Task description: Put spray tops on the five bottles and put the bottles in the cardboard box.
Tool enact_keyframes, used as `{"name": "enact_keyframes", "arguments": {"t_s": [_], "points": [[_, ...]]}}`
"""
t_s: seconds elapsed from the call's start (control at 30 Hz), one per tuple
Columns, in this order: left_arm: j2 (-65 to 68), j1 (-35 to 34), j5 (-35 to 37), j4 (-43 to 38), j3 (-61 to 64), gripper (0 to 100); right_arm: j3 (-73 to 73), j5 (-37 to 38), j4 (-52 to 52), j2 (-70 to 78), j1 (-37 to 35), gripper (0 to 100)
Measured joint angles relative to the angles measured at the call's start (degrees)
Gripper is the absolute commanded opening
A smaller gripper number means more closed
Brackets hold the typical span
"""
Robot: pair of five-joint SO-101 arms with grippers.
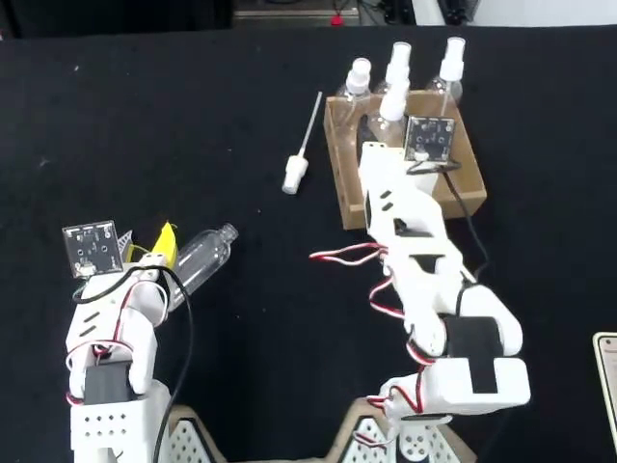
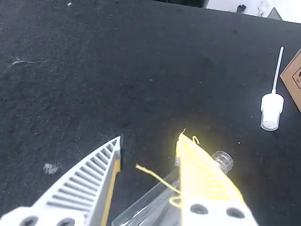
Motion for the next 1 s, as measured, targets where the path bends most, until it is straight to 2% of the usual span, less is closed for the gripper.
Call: {"name": "enact_keyframes", "arguments": {"t_s": [0.3,0.63,1.0], "points": [[0.00,3.08,0.00,-0.18,0.62,19,0.00,0.00,-0.97,4.22,-1.85,1.8],[0.00,3.16,0.00,-0.18,0.62,19,-0.09,0.00,-12.48,12.13,-1.93,1.8],[0.00,3.16,0.00,-0.18,0.62,19,-0.09,0.00,-13.10,12.84,-1.93,1.8]]}}
